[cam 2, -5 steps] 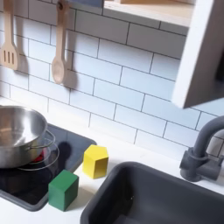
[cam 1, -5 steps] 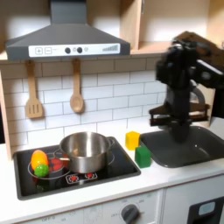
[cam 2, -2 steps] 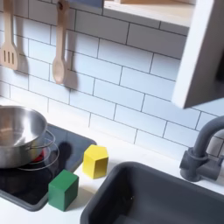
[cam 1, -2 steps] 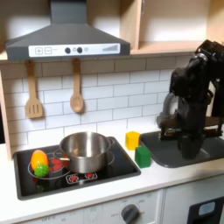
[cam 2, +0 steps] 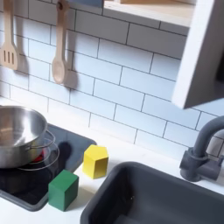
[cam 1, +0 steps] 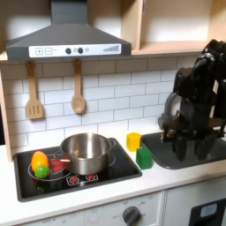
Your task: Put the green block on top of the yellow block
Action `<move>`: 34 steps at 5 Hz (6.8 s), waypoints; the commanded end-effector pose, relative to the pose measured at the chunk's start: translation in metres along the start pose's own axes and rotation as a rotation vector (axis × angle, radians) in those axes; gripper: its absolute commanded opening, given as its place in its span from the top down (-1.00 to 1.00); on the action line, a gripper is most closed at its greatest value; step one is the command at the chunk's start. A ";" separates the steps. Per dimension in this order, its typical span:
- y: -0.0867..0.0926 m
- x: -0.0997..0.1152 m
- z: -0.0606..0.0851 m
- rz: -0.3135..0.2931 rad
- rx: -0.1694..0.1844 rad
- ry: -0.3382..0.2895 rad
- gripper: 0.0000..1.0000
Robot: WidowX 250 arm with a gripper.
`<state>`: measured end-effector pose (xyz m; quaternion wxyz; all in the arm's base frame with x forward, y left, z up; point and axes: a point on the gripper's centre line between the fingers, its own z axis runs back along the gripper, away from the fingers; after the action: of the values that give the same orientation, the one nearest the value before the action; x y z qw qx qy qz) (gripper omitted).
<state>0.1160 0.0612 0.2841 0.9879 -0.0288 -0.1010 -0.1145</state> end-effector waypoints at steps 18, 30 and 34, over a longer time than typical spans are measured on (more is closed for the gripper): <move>0.034 0.016 -0.005 -0.235 -0.095 -0.011 -1.00; 0.044 0.083 -0.113 -0.233 -0.277 -0.020 -1.00; 0.031 0.095 -0.105 -0.140 0.060 -0.035 -1.00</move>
<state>0.2346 0.0615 0.1985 0.9765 0.0051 -0.1183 -0.1801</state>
